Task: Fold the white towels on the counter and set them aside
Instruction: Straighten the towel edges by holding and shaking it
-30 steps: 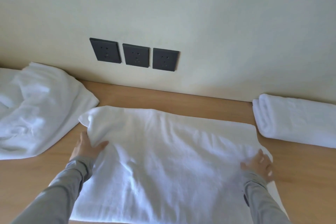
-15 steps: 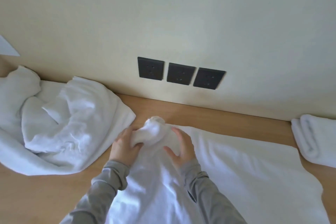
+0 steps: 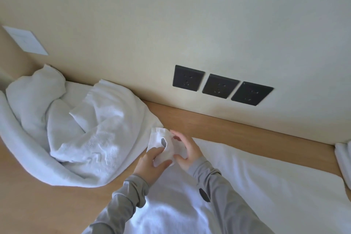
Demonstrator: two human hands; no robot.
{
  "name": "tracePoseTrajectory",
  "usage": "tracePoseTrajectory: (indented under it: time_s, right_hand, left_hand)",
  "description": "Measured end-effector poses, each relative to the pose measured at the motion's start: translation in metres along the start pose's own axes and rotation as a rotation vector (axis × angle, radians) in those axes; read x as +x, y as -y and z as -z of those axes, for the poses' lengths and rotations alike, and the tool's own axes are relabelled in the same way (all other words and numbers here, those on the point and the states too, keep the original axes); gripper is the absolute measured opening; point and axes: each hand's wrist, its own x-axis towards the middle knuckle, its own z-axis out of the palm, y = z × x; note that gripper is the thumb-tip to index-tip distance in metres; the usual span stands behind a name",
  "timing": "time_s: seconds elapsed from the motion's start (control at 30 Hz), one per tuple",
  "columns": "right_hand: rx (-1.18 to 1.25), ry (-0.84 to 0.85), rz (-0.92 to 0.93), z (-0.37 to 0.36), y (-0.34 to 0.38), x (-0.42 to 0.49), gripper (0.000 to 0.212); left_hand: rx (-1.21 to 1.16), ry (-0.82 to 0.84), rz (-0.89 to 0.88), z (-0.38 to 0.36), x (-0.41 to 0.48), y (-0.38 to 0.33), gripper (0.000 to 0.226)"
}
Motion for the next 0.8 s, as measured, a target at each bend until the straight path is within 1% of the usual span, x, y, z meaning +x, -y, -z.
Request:
tracePoseTrajectory:
  time_s: [0.03,0.13,0.17,0.27,0.33,0.4,0.47,0.5,0.57,0.63,0.7,0.77,0.8]
  right_hand:
    - [0.002,0.008,0.042,0.004,0.003,0.002,0.063]
    - [-0.061,0.074,0.116,0.021,0.012,0.007,0.057]
    - [-0.078,0.112,0.121,0.026,0.014,0.009,0.056]
    - [-0.144,0.25,0.086,0.034,0.018,0.015,0.058]
    - [-0.275,0.319,0.045,0.038,0.018,0.019,0.048]
    - [-0.355,0.322,0.032,0.042,0.016,0.019,0.031]
    - [-0.322,0.256,0.038,0.048,0.012,0.014,0.02]
    - [-0.29,0.198,0.05,0.052,0.009,0.009,0.018]
    - [-0.227,0.044,0.085,0.061,0.002,-0.003,0.02]
    - [-0.18,-0.125,0.124,0.07,-0.004,-0.015,0.021]
    - [-0.134,-0.27,0.115,0.078,-0.011,-0.023,0.025]
    - [-0.068,-0.356,0.071,0.083,-0.016,-0.026,0.031]
    - [-0.039,-0.366,0.049,0.085,-0.017,-0.026,0.032]
  left_hand:
    - [0.02,-0.008,-0.037,0.001,0.0,-0.004,0.014]
    - [0.088,0.02,-0.173,0.0,-0.002,-0.012,0.037]
    - [0.111,0.048,-0.202,-0.002,-0.003,-0.014,0.037]
    - [0.149,0.106,-0.257,-0.009,-0.008,-0.015,0.013]
    - [0.121,0.12,-0.271,-0.014,-0.012,-0.014,0.014]
    - [0.039,0.105,-0.227,-0.015,-0.019,-0.015,0.014]
    - [-0.029,0.05,-0.095,-0.011,-0.024,-0.013,0.013]
    - [-0.023,0.019,-0.023,-0.007,-0.026,-0.009,0.016]
    - [0.101,0.012,0.071,0.001,-0.029,0.004,0.03]
    - [0.203,0.076,0.116,0.009,-0.037,0.015,0.033]
    - [0.211,0.119,0.132,0.015,-0.049,0.026,0.031]
    - [0.188,0.138,0.164,0.019,-0.064,0.035,0.029]
    - [0.153,0.139,0.195,0.021,-0.071,0.038,0.028]
